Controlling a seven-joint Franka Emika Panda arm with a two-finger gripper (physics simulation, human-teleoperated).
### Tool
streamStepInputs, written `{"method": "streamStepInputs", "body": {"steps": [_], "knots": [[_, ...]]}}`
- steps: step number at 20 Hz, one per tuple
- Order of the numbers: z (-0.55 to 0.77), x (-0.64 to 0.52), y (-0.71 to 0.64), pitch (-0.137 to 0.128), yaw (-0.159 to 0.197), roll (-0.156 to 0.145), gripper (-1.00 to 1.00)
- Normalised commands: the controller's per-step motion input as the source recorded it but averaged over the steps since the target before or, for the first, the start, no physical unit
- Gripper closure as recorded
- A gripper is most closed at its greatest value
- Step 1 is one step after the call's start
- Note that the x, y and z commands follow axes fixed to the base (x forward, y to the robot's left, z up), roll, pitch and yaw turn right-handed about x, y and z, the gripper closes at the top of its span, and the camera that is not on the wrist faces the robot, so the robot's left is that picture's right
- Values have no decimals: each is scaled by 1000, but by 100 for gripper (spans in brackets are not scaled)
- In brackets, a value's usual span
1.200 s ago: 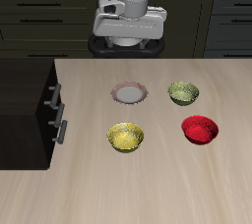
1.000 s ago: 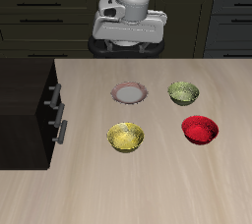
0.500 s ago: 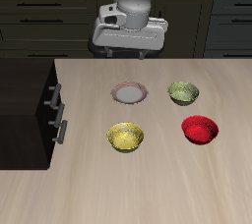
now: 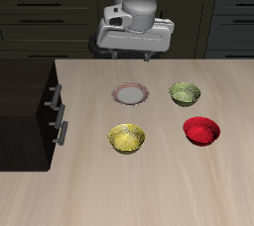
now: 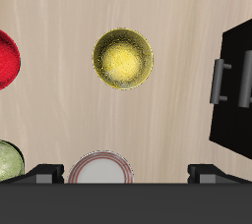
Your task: Place the yellow bowl on top of the wooden cabinet
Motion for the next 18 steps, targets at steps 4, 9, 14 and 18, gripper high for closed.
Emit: {"method": "streamStepInputs", "body": {"steps": [4, 9, 14, 18], "knots": [[9, 118, 122, 0, -3, 15, -100], [-54, 106, 29, 10, 0, -3, -100], [-41, 156, -32, 16, 1, -24, -100], [-41, 213, -36, 15, -3, -16, -100]]}}
